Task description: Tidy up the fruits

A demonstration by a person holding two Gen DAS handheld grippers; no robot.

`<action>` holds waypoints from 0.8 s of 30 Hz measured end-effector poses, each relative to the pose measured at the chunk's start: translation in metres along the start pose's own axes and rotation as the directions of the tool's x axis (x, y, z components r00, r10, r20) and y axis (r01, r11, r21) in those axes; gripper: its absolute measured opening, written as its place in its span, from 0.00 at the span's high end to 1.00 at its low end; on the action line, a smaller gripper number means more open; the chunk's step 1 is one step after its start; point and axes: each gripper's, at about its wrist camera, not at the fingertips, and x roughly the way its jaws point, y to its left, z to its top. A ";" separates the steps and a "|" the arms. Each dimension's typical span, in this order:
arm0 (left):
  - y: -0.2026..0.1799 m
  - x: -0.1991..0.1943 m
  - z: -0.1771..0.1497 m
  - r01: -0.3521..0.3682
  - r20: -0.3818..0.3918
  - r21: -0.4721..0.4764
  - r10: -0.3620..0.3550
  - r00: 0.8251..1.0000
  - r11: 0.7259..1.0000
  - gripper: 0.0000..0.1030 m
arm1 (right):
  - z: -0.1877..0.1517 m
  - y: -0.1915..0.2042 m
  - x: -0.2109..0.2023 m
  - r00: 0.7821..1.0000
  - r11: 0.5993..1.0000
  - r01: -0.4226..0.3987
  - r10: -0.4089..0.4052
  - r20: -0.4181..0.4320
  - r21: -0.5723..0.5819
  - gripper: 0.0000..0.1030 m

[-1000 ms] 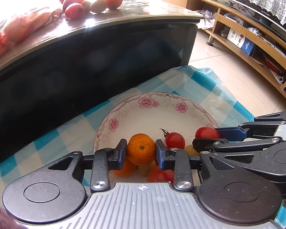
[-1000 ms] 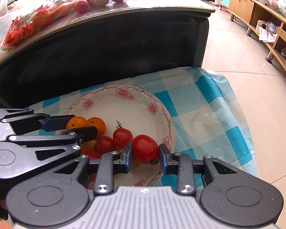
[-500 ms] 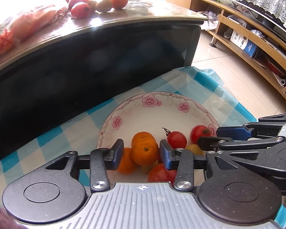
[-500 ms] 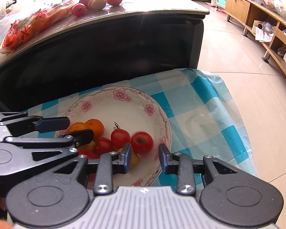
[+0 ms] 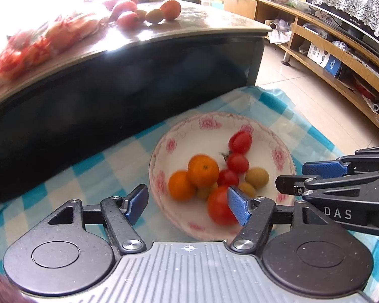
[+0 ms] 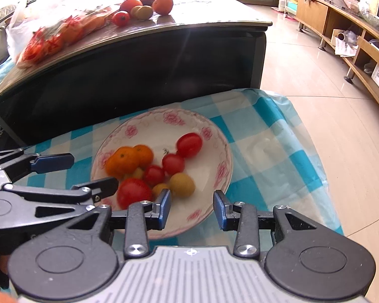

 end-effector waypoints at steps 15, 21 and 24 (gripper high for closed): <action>-0.002 -0.024 -0.031 -0.056 0.021 0.014 0.055 0.998 0.998 0.21 | -0.028 0.018 -0.019 1.000 1.000 0.007 -0.007 0.001 -0.019 0.60; -0.003 -0.028 -0.034 -0.072 0.034 0.008 0.072 0.997 0.997 0.21 | -0.030 0.018 -0.021 1.000 1.000 0.008 -0.008 0.004 -0.013 0.60; -0.004 -0.029 -0.035 -0.077 0.039 0.001 0.077 0.996 0.997 0.20 | -0.031 0.018 -0.020 1.000 1.000 0.008 -0.008 0.005 -0.009 0.60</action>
